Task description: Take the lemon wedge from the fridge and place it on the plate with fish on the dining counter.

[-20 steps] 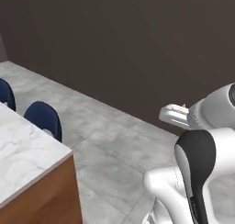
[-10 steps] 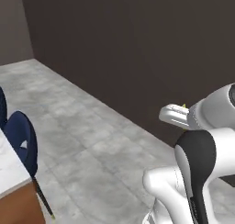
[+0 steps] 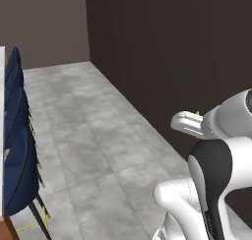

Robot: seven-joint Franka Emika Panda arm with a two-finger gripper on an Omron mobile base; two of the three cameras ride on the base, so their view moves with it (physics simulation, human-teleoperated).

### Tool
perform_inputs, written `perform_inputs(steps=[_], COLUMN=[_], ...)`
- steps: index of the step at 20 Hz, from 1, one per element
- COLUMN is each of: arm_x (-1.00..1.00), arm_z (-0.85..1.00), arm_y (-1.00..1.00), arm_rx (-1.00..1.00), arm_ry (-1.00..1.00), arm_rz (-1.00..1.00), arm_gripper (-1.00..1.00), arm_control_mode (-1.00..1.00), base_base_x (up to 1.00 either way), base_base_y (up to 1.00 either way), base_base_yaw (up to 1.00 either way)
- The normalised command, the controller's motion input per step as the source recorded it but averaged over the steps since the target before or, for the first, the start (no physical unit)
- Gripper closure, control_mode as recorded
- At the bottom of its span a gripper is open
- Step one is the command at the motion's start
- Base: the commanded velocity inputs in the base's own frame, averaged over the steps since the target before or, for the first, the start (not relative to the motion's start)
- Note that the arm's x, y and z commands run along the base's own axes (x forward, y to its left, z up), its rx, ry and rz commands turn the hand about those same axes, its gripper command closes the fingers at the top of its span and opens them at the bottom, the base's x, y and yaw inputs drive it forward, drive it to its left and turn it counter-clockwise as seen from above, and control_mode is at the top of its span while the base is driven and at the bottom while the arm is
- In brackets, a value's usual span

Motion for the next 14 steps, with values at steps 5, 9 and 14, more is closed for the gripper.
perform_inputs(steps=[5,9,14], arm_x=[0.00,0.00,0.00], arm_z=[0.00,0.00,0.00], arm_y=[0.00,0.00,0.00], arm_rx=[0.00,0.00,0.00], arm_ry=[0.00,0.00,0.00], arm_rz=[0.00,0.00,0.00], arm_gripper=[1.00,1.00,1.00], arm_control_mode=[1.00,1.00,1.00], base_base_x=[1.00,1.00,0.95], base_base_y=[-0.30,-0.34,-0.53], base_base_yaw=[0.59,0.57,0.51])
